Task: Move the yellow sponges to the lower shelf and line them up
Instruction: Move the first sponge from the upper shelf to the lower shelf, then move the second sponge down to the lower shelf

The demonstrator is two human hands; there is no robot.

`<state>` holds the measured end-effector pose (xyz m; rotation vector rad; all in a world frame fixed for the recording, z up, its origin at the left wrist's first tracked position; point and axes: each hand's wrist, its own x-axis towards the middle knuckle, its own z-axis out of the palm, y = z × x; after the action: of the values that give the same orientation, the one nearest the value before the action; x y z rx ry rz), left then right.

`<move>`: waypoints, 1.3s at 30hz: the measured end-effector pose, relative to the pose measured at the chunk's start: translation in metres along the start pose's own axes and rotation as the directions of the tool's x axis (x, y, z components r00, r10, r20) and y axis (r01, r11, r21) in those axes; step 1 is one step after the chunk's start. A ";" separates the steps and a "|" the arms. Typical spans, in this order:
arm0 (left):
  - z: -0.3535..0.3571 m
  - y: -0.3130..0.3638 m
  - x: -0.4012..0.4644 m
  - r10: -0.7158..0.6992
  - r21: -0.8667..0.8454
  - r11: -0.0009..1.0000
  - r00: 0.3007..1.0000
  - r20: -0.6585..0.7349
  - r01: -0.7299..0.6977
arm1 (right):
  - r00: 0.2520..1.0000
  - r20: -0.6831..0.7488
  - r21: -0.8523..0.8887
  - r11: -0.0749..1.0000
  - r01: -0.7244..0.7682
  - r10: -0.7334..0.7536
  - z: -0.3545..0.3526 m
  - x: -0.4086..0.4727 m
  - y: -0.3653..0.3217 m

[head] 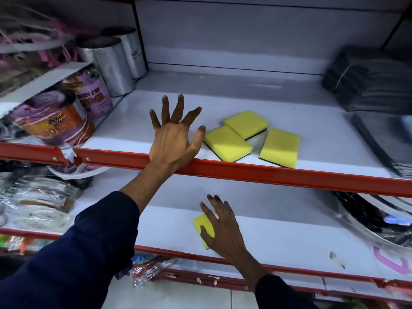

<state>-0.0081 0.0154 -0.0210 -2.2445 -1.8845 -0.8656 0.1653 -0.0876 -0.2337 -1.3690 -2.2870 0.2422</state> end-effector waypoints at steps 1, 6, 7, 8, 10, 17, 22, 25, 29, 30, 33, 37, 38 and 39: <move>0.000 0.000 -0.001 0.000 -0.001 1.000 1.000 0.003 0.000 | 0.996 -0.076 0.030 0.998 0.056 -0.053 -0.013 0.003 -0.001; -0.004 0.004 -0.004 -0.017 -0.049 0.999 1.000 -0.001 0.017 | 0.815 -0.482 -0.129 0.946 0.297 -0.321 -0.073 0.025 -0.008; -0.005 0.005 -0.003 -0.019 -0.058 0.998 1.000 -0.007 0.019 | 0.761 -0.526 -0.212 0.925 0.315 -0.380 -0.088 0.029 -0.010; -0.005 0.005 -0.004 -0.019 -0.063 0.998 1.000 -0.009 0.018 | 0.717 -0.555 -0.286 0.906 0.313 -0.423 -0.102 0.033 -0.014; -0.005 0.006 -0.004 -0.018 -0.065 0.998 1.000 -0.014 0.018 | 0.662 -0.617 -0.347 0.902 0.257 -0.426 -0.129 0.041 -0.025; -0.006 0.006 -0.005 -0.025 -0.061 0.998 1.000 -0.018 0.024 | 0.903 -0.406 -0.168 0.960 -0.225 0.141 -0.194 0.106 -0.056; -0.007 0.007 -0.005 -0.037 -0.046 0.998 0.999 -0.014 0.036 | 0.936 -0.148 -0.225 0.911 -0.346 0.319 -0.196 0.131 -0.063; -0.008 0.007 -0.005 -0.034 -0.039 0.999 0.999 -0.015 0.033 | 0.937 -0.130 -0.224 0.911 -0.346 0.324 -0.196 0.136 -0.068; -0.007 0.006 -0.005 -0.032 -0.045 0.998 0.999 -0.023 0.031 | 0.950 -0.114 -0.225 0.923 -0.311 0.292 -0.196 0.141 -0.067; -0.006 0.005 -0.005 -0.030 -0.044 0.999 0.999 -0.023 0.029 | 0.953 -0.125 -0.222 0.928 -0.299 0.277 -0.196 0.141 -0.066; -0.006 0.005 -0.004 -0.032 -0.039 0.999 0.999 -0.022 0.031 | 0.957 -0.207 -0.260 0.931 -0.256 0.205 -0.199 0.140 -0.064; -0.007 0.005 -0.004 -0.034 -0.046 0.998 0.999 -0.026 0.033 | 0.903 -0.426 -0.260 0.947 -0.190 0.064 -0.206 0.129 -0.062; -0.007 0.005 -0.004 -0.032 -0.039 0.999 0.999 -0.025 0.031 | 0.882 -0.470 -0.246 0.954 -0.172 0.038 -0.208 0.123 -0.063; -0.007 0.004 -0.004 -0.030 -0.031 0.999 0.999 -0.023 0.029 | 0.861 -0.508 -0.237 0.959 -0.154 0.013 -0.210 0.117 -0.063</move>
<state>-0.0069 0.0081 -0.0158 -2.2196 -1.9117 -0.9266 0.1679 -0.0344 0.0094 -1.4555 -1.8631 -0.3808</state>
